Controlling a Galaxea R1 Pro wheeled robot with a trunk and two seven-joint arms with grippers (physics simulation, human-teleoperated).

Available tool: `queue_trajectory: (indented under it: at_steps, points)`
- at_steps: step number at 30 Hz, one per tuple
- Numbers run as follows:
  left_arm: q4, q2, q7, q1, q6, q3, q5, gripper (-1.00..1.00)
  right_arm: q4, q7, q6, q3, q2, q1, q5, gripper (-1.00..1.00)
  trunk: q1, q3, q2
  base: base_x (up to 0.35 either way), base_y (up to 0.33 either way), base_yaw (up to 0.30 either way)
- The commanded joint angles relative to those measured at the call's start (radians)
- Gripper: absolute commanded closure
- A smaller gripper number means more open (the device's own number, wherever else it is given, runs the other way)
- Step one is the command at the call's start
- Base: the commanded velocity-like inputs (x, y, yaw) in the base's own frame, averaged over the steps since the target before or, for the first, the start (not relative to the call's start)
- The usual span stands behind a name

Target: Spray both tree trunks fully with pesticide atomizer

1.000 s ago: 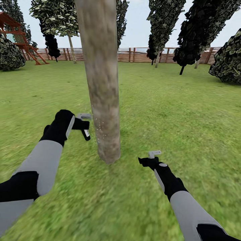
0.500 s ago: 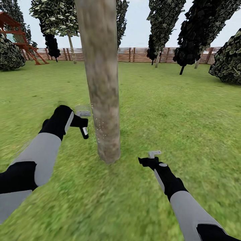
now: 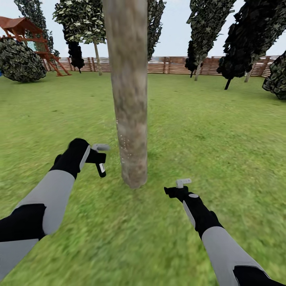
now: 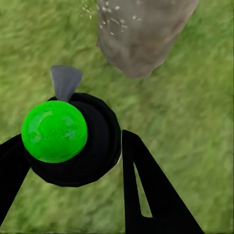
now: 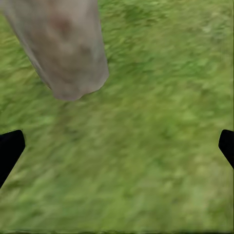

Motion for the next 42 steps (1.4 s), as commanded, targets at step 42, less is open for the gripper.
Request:
queue_trajectory:
  at_steps: [42]
  points:
    - [0.002, -0.012, -0.009, 0.0, 0.002, 0.005, -0.01, 1.0, -0.004, 0.009, 0.003, -0.006, -0.021, 0.0, 0.01, -1.0, -0.001, -0.001, 0.0, -0.06, -0.266, 0.143]
